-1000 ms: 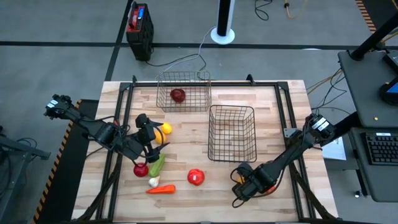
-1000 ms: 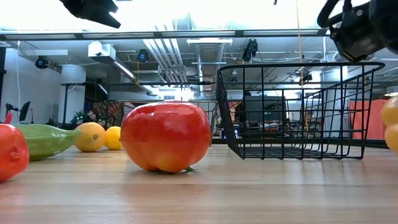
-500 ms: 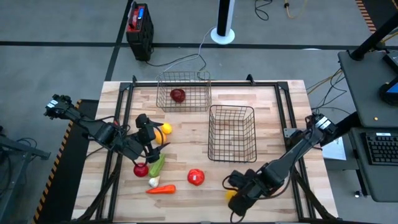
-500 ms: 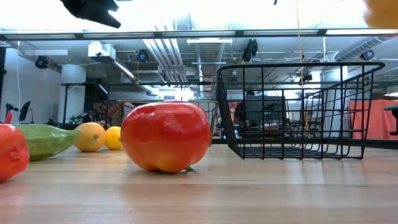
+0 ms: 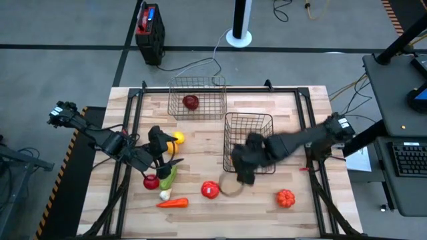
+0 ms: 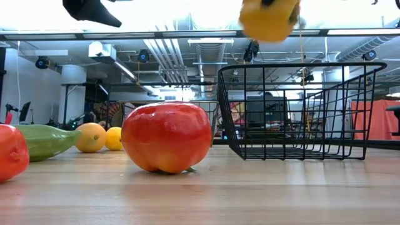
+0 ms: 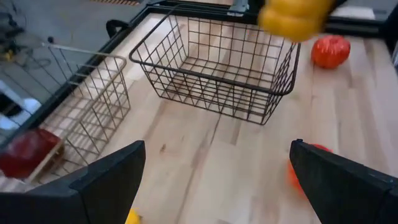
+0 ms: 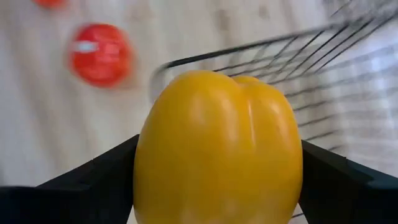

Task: Sort produce into baskets
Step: Put the yellow bell pepper into the black wire basket

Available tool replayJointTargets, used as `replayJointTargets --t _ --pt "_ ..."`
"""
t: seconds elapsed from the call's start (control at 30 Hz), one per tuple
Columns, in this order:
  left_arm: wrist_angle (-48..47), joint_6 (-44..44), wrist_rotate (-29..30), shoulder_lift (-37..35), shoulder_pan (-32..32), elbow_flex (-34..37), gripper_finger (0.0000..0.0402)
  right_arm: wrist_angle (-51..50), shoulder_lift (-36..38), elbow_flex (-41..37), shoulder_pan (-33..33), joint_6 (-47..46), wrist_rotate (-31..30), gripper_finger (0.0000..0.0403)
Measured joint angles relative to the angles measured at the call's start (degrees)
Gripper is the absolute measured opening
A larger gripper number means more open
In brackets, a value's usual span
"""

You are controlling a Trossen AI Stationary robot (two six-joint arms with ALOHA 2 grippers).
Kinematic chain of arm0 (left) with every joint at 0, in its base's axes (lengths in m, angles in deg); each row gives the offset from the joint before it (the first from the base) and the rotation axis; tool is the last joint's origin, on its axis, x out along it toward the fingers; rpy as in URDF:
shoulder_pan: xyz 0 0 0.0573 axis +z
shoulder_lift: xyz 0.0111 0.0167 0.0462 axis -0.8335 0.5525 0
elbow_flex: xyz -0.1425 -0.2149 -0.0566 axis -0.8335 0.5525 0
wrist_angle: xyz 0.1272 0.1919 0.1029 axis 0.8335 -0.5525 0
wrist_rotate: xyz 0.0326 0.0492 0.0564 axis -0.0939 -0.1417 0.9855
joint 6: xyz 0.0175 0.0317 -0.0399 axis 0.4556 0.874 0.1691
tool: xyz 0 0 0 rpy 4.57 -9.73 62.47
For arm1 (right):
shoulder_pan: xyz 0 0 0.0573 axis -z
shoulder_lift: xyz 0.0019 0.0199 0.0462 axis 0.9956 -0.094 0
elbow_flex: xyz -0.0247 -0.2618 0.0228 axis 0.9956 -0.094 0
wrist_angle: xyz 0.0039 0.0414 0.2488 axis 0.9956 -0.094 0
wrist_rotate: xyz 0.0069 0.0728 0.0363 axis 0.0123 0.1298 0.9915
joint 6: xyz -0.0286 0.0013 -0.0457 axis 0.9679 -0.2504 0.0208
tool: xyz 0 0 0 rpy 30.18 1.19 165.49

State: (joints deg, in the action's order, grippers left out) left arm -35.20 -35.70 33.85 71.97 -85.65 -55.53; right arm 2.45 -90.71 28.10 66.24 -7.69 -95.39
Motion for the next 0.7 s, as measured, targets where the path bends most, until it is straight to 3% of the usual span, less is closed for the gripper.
replayJointTargets --t 0.17,0.27,0.43,0.6,0.7 --pt "0.2 -12.5 -0.1 0.3 -0.5 1.1 0.0380 0.8 0.0 -0.3 11.4 27.4 7.0 0.0341" --pt "0.0 -15.5 -1.8 1.5 -0.8 1.4 0.0380 0.5 0.0 -1.1 17.3 34.0 11.3 0.0341" --pt "0.3 -7.9 -2.0 1.8 -0.1 -1.8 0.0380 -3.0 0.0 -1.9 22.0 34.3 13.0 0.0341" --pt "2.2 8.7 -5.5 1.8 -0.5 -4.3 0.0380 -0.8 0.0 -4.9 21.3 33.7 10.4 0.0341" --pt "2.8 11.3 -9.1 2.0 -0.4 -4.2 0.0380 0.3 0.0 -7.7 21.0 35.6 9.0 0.0341"
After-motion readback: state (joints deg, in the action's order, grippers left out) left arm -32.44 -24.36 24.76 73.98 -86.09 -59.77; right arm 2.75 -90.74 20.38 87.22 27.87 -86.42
